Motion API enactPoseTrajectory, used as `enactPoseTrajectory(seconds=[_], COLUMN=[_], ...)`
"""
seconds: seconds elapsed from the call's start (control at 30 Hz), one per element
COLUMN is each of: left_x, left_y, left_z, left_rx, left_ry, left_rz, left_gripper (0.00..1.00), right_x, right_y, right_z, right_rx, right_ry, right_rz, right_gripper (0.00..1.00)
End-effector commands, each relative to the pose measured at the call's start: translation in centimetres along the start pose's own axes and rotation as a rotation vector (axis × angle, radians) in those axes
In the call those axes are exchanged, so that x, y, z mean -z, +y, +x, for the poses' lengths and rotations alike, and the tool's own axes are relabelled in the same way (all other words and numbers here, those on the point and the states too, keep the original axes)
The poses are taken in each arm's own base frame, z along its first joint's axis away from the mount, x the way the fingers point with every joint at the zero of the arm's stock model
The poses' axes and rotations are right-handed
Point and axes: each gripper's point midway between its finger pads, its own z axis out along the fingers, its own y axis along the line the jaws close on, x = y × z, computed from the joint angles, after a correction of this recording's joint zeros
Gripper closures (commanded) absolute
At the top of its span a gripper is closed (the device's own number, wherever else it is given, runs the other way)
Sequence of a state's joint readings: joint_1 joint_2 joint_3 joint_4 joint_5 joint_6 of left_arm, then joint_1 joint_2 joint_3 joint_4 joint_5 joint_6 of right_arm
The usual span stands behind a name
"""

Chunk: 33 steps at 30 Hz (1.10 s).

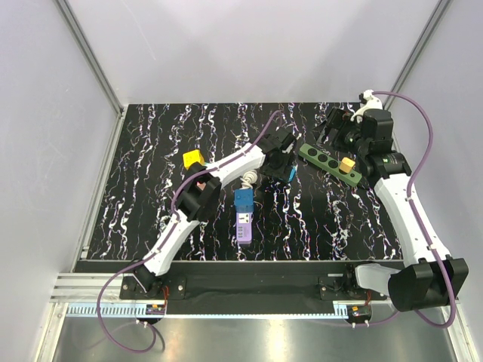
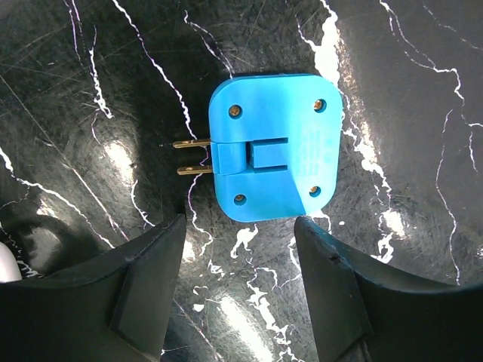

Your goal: Insert the plug

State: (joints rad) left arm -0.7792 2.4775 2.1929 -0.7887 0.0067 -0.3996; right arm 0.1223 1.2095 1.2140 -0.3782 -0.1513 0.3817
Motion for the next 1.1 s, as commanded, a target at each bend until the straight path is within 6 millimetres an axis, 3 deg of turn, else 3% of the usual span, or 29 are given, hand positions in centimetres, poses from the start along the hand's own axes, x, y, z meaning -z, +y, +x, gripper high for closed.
enactPoseTrajectory(seconds=[0.0, 0.17, 0.47, 0.63, 0.87, 1.07], left_x=[-0.7, 0.5, 0.9, 1.5, 1.6, 0.5], left_y=[0.3, -1.2, -2.4, -3.5, -3.3, -2.5], left_z=[-0.4, -1.9, -1.9, -2.9, -3.7, -3.5], left_rx=[0.015, 0.038, 0.095, 0.095, 0.130, 0.161], left_ry=[-0.014, -0.056, -0.106, -0.157, -0.186, -0.182], left_rz=[-0.023, 0.016, -0.006, 0.005, -0.017, -0.044], left_gripper=[0.34, 0.28, 0.31, 0.31, 0.28, 0.29], right_x=[0.7, 0.7, 0.5, 0.7, 0.5, 0.9], right_y=[0.6, 0.1, 0.0, 0.1, -0.2, 0.0], right_z=[-1.5, -1.4, -1.1, -1.3, -0.9, -0.8], right_rx=[0.010, 0.011, 0.009, 0.010, 0.010, 0.010], right_ry=[-0.062, -0.068, -0.061, -0.067, -0.059, -0.059], right_rz=[-0.027, -0.001, 0.002, -0.003, 0.005, -0.006], right_gripper=[0.00, 0.00, 0.00, 0.00, 0.00, 0.00])
